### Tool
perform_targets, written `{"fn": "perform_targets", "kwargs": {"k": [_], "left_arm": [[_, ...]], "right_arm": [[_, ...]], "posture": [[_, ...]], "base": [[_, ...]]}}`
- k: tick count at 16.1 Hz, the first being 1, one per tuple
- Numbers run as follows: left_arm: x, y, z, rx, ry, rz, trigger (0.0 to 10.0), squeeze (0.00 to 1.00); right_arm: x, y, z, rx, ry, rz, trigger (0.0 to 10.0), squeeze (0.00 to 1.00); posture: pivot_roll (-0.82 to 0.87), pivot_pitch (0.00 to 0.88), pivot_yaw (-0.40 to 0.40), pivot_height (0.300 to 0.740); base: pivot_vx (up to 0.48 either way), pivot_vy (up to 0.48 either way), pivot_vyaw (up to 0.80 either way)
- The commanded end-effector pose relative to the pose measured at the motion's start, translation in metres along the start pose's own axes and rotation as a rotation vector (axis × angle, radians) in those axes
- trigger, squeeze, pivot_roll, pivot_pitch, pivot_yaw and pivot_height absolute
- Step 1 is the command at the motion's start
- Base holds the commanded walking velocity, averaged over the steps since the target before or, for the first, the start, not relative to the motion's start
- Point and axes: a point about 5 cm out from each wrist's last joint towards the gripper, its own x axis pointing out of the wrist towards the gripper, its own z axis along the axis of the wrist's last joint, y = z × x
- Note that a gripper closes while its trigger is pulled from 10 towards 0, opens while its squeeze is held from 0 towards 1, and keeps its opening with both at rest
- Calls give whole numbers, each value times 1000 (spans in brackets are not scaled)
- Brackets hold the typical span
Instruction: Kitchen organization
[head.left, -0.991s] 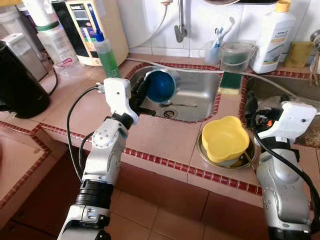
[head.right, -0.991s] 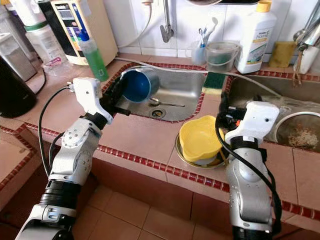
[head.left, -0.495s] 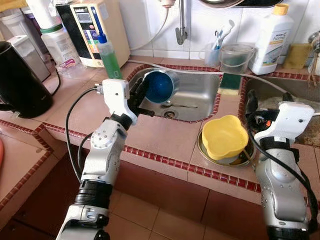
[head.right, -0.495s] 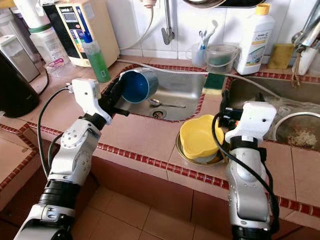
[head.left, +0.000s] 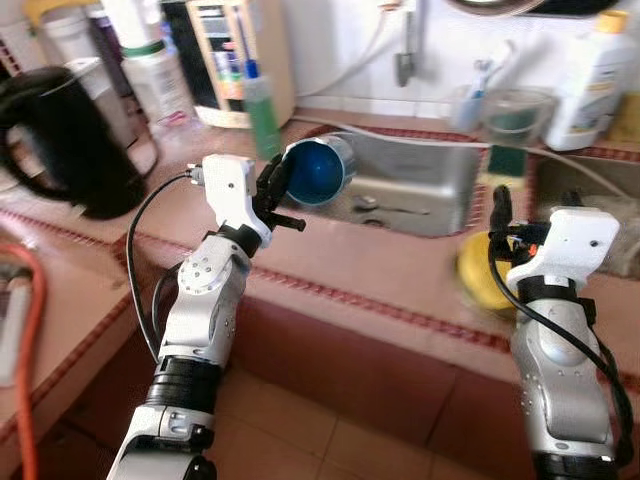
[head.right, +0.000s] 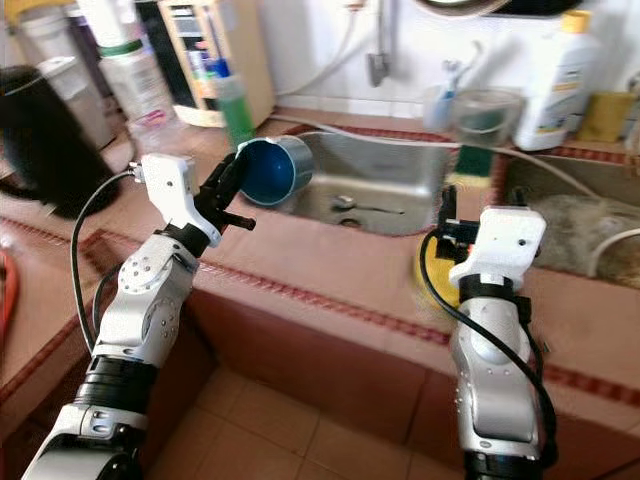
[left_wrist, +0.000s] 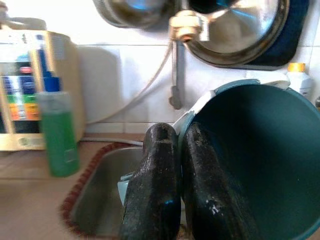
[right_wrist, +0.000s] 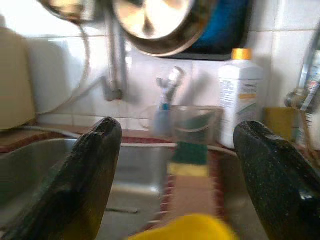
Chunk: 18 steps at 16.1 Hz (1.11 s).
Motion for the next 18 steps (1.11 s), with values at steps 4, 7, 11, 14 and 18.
{"fn": "perform_targets", "kwargs": {"k": [4,7,11,14,18], "left_arm": [[1,-1,2,8,-1,-2,10000,0],[1,-6,-1,22,20,-31,10000,0],[0,-13,-5,46,45,-73,10000,0],[-2,-13,-7,54,57,-80,10000,0],[-3,-11,-8,64,61,-81,10000,0]], "right_arm": [[3,7,5,7,-33,42,10000,0],[3,9,5,8,-35,50,10000,0],[3,9,1,27,-14,44,10000,0],[3,11,0,30,-8,50,10000,0],[3,12,-3,26,5,53,10000,0]], "posture": [[-249,0,133,740],[-247,0,133,740],[-244,0,132,740],[-241,0,131,740],[-239,0,130,740]], "base": [[0,480,0],[0,0,0],[0,0,-369],[0,0,-723],[0,0,-712]]}}
